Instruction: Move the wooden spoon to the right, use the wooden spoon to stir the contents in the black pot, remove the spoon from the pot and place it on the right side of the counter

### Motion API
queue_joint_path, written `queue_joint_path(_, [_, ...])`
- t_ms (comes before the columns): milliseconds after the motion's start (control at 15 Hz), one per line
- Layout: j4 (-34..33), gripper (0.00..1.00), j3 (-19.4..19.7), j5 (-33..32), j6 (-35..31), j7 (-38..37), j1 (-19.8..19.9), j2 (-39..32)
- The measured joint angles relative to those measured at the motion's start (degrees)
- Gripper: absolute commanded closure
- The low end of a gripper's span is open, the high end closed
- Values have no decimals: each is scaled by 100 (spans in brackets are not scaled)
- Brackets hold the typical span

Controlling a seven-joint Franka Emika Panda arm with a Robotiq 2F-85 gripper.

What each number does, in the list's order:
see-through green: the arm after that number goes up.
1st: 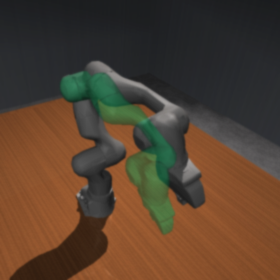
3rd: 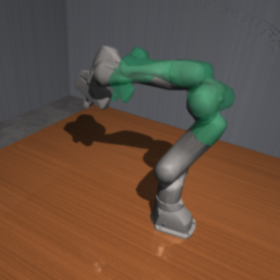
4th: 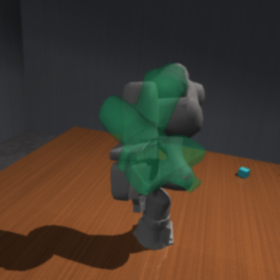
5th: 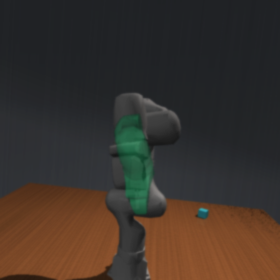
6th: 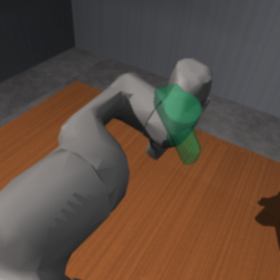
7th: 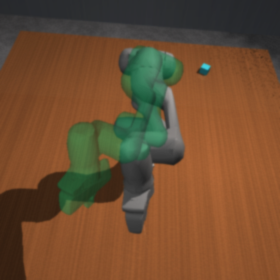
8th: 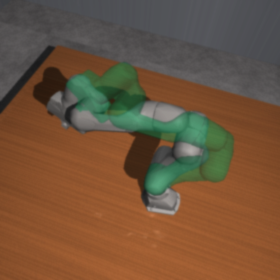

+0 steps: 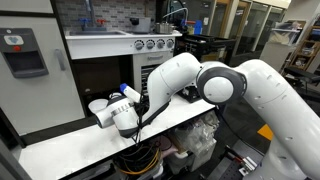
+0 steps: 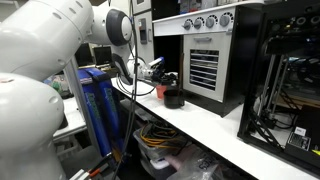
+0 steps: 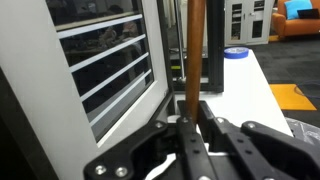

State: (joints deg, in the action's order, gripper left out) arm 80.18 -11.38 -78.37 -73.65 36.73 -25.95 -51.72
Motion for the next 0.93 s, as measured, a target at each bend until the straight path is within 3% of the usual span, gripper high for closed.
queue_joint_path(933, [-52,97,-95,0,-76,0,-27,-8])
